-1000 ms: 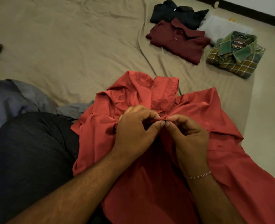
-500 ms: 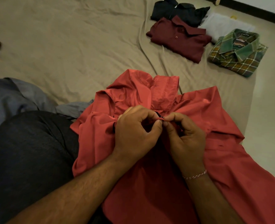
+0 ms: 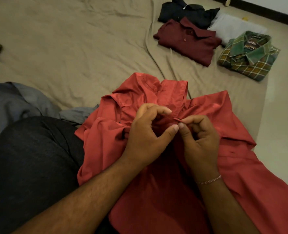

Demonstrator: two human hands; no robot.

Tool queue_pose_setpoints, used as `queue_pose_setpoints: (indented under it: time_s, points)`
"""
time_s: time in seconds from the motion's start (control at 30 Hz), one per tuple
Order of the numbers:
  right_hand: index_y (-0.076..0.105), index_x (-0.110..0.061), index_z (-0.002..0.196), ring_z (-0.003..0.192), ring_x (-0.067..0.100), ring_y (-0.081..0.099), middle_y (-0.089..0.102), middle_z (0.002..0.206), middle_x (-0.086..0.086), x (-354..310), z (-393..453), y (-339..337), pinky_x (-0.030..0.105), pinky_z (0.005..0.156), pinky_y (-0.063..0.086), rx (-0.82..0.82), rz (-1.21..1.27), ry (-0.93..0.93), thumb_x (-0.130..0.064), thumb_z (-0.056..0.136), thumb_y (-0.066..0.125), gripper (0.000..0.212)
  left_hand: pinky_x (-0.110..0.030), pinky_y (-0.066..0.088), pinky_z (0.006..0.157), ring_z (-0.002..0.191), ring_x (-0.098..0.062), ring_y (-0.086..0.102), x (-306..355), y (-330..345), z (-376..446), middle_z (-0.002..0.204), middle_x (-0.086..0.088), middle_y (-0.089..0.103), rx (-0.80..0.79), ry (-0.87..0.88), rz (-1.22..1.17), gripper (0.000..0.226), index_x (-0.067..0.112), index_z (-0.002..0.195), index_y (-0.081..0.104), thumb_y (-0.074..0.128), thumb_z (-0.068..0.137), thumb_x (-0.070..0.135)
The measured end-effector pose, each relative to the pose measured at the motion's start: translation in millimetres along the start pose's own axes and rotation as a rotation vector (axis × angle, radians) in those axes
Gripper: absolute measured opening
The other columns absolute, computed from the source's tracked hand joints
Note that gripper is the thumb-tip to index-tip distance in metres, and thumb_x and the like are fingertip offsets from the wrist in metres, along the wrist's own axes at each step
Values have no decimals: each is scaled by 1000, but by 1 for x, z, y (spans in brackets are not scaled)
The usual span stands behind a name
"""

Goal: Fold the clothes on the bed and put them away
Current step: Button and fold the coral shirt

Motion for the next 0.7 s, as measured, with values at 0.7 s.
queue_pose_setpoints:
  time_s: [0.7]
  points:
    - [72, -17, 82, 69, 8, 62, 71, 75, -3, 7, 14, -18, 23, 61, 52, -446, -43, 170, -17, 81, 77, 6, -19, 40, 64, 69, 2, 48, 34, -35, 34, 74, 11, 52, -622, 163, -18, 22, 3, 81, 56, 78, 83, 8]
Point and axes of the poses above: each hand's wrist, its own z-axis towards the middle knuckle, its own y-axis out of the palm, x = y × z, the point moved 10 cm from there along z, towards the middle knuckle
